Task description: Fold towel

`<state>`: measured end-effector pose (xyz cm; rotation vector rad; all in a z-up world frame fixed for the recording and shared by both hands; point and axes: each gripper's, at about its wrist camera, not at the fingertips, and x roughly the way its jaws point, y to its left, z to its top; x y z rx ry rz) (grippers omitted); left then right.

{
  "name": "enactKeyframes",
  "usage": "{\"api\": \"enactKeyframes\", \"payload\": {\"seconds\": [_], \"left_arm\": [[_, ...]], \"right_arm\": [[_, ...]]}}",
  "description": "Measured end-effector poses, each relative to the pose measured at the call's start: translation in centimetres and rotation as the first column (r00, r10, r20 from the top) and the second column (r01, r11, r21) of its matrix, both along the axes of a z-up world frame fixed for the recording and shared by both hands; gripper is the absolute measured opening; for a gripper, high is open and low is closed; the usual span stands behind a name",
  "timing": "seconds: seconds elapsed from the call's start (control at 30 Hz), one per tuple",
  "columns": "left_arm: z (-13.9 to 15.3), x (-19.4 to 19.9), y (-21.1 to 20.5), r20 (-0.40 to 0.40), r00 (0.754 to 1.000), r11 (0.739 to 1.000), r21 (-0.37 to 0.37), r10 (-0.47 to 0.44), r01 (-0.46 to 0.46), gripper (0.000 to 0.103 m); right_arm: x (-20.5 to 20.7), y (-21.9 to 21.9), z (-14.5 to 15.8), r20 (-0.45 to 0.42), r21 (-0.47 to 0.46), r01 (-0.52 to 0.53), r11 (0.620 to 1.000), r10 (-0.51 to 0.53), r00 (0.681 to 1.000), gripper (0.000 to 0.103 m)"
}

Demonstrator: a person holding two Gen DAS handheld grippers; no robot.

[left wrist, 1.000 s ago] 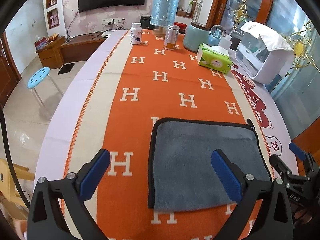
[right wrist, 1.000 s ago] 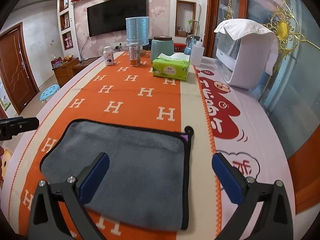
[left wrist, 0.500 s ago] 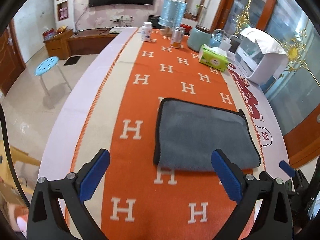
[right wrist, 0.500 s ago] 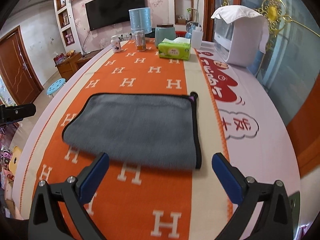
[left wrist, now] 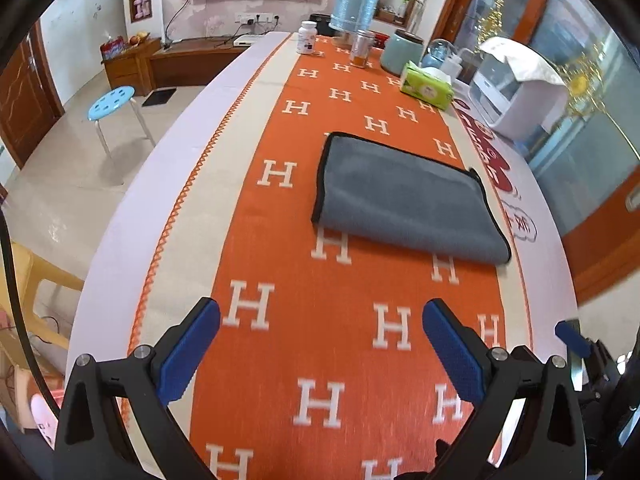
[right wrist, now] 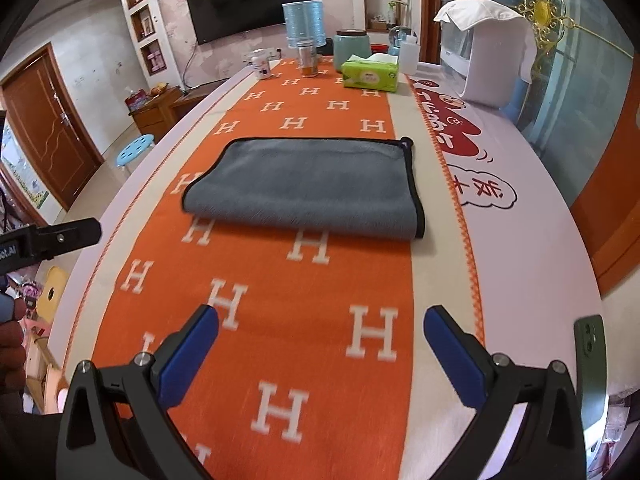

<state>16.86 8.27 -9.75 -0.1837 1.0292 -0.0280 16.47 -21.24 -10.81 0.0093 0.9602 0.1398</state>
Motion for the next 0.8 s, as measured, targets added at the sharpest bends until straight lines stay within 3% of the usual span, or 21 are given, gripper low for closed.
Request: {"api": "enactKeyframes", "payload": {"seconds": [0.27,0.8], "left_arm": [[2.6,-5.2,-1.6,0.045,0.998,0.999,-0.001,-0.035,0.035,0.101],[7.5,-12.5,-5.4,0.112,0.991,0.997,0.015,-0.075,0.073,0.102]], "right_arm": [[-4.7,-0.4,2.3,0.011,-0.022,-0.004,1.000,0.004,1.000,0.103],[-11.3,-2.3,8.1,0.008,0.040,0.042,0.998,-0.043,0.999,0.103]]}}
